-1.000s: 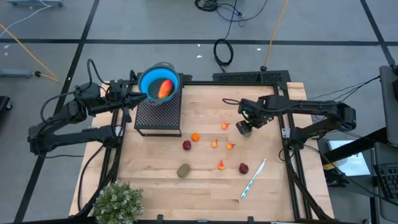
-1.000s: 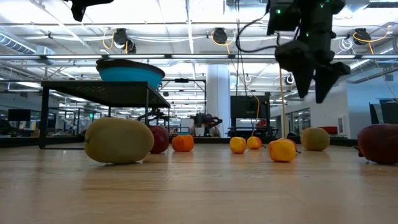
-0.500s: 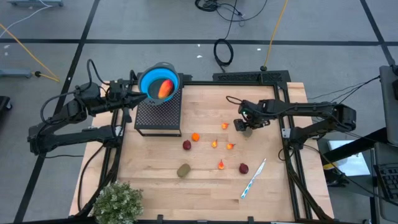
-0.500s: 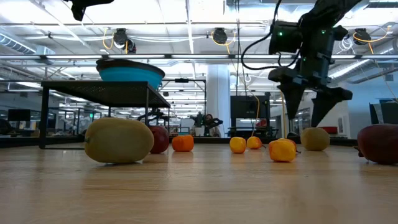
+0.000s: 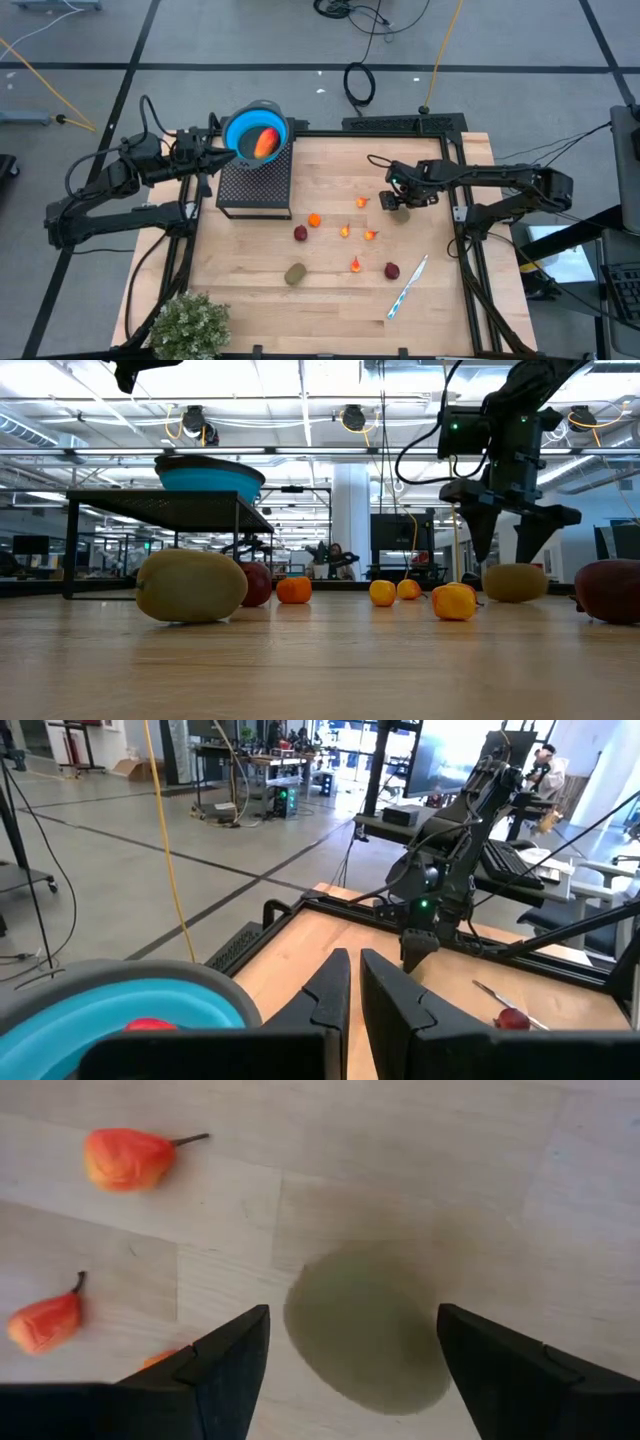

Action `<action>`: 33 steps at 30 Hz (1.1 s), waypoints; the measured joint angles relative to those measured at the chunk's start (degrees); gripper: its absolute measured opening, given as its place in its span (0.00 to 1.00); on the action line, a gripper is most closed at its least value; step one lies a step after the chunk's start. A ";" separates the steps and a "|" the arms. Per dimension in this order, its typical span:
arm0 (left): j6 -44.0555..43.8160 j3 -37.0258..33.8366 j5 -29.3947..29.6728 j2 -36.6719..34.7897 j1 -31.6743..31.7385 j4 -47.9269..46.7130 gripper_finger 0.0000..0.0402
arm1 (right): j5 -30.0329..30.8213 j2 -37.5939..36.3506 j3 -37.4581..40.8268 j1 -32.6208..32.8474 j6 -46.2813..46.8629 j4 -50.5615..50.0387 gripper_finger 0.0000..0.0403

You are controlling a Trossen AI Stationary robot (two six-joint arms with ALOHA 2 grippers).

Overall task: Pick & Place Fruit
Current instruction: Put the top kiwi into the blue strainer bowl on the shelf

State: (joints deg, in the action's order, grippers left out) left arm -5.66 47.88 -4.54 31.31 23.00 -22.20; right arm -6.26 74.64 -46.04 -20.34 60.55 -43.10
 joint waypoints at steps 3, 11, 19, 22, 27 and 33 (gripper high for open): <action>-0.01 0.00 0.00 0.00 0.00 0.00 0.06 | -0.02 0.02 0.00 0.20 -0.51 -0.30 0.69; -0.01 0.00 -0.01 0.00 -0.01 0.00 0.06 | 0.50 0.02 0.00 0.20 -9.37 -2.67 0.69; -0.02 0.00 0.00 0.00 0.00 -0.02 0.06 | 0.27 0.02 0.00 0.20 -22.98 0.23 0.69; -0.03 0.00 0.00 0.02 0.00 -0.02 0.06 | 0.04 0.02 0.00 0.20 -28.60 -0.08 0.69; -0.03 0.00 0.00 0.00 0.00 -0.02 0.06 | -0.10 0.02 0.00 0.20 -37.28 -0.33 0.69; -0.03 0.00 0.03 0.00 0.00 -0.02 0.06 | -6.10 0.02 -0.02 0.20 -43.33 -0.47 0.69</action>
State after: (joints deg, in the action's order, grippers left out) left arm -5.69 47.88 -4.50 31.31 23.00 -22.22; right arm -12.37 74.65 -46.06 -20.14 17.23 -43.57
